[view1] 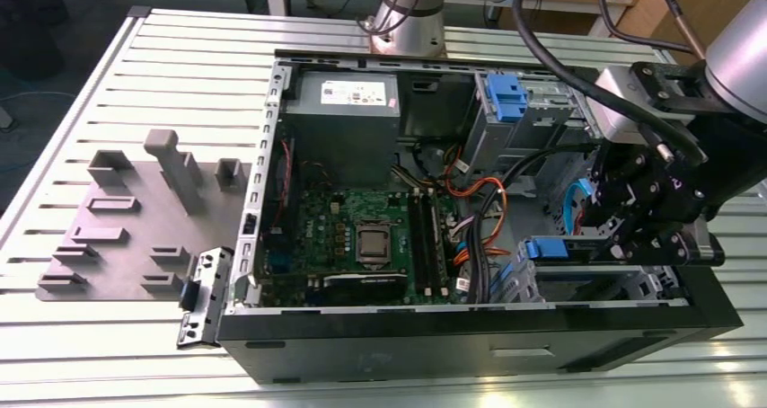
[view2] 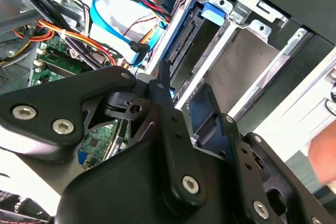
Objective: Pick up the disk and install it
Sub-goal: 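Insert the first disk wire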
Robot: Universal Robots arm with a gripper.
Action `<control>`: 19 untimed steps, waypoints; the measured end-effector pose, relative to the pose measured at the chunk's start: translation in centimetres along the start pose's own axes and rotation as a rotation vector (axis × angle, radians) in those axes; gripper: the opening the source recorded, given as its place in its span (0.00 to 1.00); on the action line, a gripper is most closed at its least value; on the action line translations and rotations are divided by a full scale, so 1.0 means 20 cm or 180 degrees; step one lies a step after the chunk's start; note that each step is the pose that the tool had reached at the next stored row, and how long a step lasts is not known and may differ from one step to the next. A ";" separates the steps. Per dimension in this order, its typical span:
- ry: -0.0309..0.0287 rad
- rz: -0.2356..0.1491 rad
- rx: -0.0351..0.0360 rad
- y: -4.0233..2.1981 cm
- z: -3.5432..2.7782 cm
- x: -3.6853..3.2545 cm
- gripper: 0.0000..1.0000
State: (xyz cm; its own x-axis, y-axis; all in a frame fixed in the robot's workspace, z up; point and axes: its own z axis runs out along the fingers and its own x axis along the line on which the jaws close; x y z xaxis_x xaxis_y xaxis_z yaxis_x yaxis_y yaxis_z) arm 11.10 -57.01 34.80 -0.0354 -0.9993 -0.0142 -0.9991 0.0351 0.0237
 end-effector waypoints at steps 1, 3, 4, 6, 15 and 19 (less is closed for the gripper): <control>0.0000 0.0000 0.0000 0.000 -0.007 -0.001 0.42; 0.0000 0.0000 0.0000 0.001 -0.030 -0.003 0.42; 0.0000 0.0000 0.0000 0.001 -0.042 -0.003 0.42; -0.0001 0.0000 0.0000 0.002 -0.071 -0.003 0.42; -0.0031 -0.0001 -0.0001 0.003 -0.125 -0.004 0.42; -0.0062 -0.0002 -0.0002 0.004 -0.124 -0.033 0.42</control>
State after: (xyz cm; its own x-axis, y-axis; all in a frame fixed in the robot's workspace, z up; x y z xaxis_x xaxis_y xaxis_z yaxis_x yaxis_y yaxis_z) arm 11.10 -56.39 37.29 -0.0353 -0.9988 -0.0338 -0.9991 0.0345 0.0243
